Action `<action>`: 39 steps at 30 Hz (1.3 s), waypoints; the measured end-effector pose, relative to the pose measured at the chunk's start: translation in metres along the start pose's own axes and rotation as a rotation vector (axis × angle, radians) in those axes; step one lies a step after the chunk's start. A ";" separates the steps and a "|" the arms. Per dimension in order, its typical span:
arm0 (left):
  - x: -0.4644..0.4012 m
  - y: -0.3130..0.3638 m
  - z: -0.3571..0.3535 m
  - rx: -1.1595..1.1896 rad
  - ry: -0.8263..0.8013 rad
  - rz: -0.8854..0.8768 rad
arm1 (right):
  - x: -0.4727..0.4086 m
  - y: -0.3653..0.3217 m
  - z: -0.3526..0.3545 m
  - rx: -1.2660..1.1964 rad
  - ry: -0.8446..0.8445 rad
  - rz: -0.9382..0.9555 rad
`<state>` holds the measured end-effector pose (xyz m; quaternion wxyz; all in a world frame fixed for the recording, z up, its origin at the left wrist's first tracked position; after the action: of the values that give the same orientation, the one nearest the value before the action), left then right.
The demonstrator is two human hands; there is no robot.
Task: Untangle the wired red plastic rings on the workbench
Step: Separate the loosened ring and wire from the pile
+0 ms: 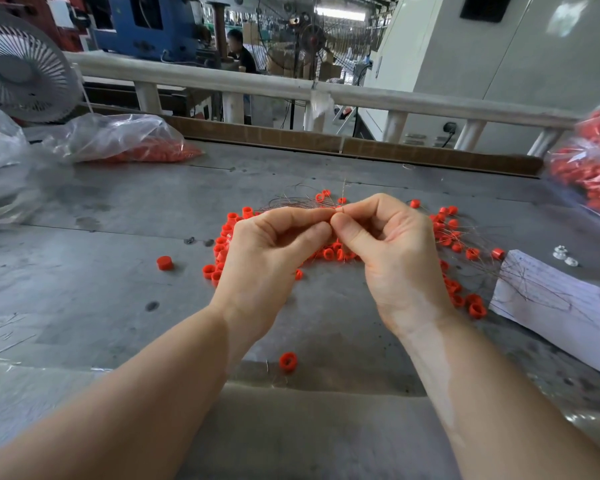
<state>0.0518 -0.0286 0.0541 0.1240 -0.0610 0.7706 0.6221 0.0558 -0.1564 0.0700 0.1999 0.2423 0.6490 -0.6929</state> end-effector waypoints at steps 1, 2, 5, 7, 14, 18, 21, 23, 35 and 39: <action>0.000 0.000 -0.001 0.021 -0.017 0.010 | 0.000 0.001 0.000 -0.004 0.000 -0.010; 0.000 -0.001 -0.002 0.033 -0.025 0.015 | 0.000 0.002 0.000 -0.002 -0.004 -0.018; -0.002 0.000 0.001 0.016 0.011 0.015 | 0.001 0.003 -0.004 -0.010 -0.027 -0.026; -0.002 0.000 0.003 -0.002 0.029 0.009 | 0.002 0.003 -0.006 -0.025 -0.026 -0.038; 0.001 0.002 0.004 -0.055 0.072 -0.020 | 0.005 0.007 -0.007 -0.040 0.002 -0.111; 0.002 0.003 0.001 -0.026 0.052 -0.020 | 0.009 0.018 -0.011 -0.365 0.044 -0.294; 0.002 0.005 -0.003 -0.001 0.015 -0.032 | 0.010 0.020 -0.014 -0.532 0.051 -0.377; 0.001 0.005 -0.003 0.004 0.016 -0.035 | 0.011 0.021 -0.017 -0.594 0.031 -0.415; 0.001 0.001 0.006 -0.032 0.111 0.000 | 0.018 0.030 -0.019 -0.579 -0.004 -0.556; -0.003 -0.001 0.014 -0.122 0.165 -0.001 | 0.015 0.029 -0.001 -0.068 0.026 -0.448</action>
<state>0.0561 -0.0156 0.0510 0.0565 -0.1197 0.7389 0.6607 0.0614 -0.1567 0.0381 0.0407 0.0942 0.7121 -0.6945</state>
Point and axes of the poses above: each hand's wrist, its own x-axis away from the middle knuckle, its own z-axis out of the back of the hand, y = z × x, the point moved 8 cm from there along -x, towards the middle knuckle, and after that the axes turned 6 degrees about z, right-handed, at the moved point
